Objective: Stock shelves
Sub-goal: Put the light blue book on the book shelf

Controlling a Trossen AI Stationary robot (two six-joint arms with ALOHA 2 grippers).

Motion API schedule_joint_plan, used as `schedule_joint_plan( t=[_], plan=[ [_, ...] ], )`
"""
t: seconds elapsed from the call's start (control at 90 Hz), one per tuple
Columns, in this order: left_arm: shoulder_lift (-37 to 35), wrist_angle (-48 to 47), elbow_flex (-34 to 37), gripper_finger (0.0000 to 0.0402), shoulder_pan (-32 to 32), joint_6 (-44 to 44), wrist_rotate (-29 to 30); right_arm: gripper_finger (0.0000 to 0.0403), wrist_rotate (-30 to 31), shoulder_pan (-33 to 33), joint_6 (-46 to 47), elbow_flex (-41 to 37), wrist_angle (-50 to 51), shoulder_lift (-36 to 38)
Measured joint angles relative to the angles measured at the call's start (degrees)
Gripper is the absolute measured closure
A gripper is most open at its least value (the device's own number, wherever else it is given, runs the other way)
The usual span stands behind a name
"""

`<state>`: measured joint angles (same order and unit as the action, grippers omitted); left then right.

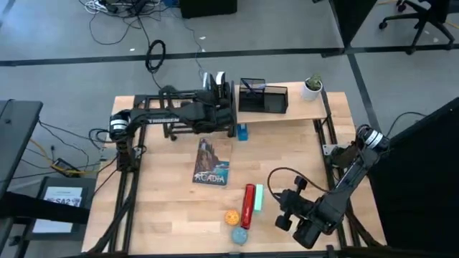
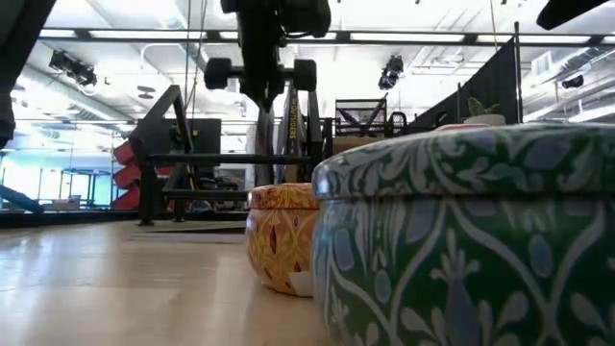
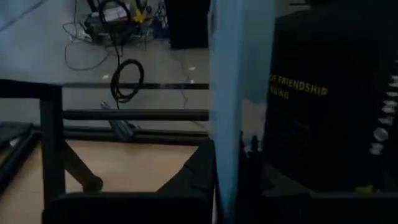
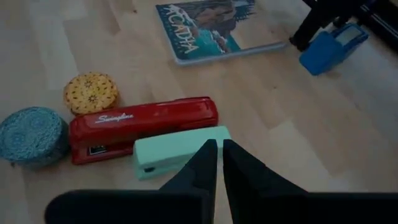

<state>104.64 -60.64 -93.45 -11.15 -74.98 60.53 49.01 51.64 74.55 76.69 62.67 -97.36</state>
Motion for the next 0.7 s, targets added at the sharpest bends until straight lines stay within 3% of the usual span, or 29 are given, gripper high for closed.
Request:
schedule_joint_plan(
  t=[0.256, 0.7],
  plan=[
    [-0.16, 2.05, -0.44, 0.0368, -0.11, 6.24, 0.10, 0.0403, -0.04, 0.02, 0.28, 0.00, -0.02, 0.00],
    [-0.28, 10.46, -1.55, 0.0257, -0.12, 16.71, -2.00, 0.0403, -0.15, 0.04, 0.32, 0.00, -0.26, 0.00]
  ],
)
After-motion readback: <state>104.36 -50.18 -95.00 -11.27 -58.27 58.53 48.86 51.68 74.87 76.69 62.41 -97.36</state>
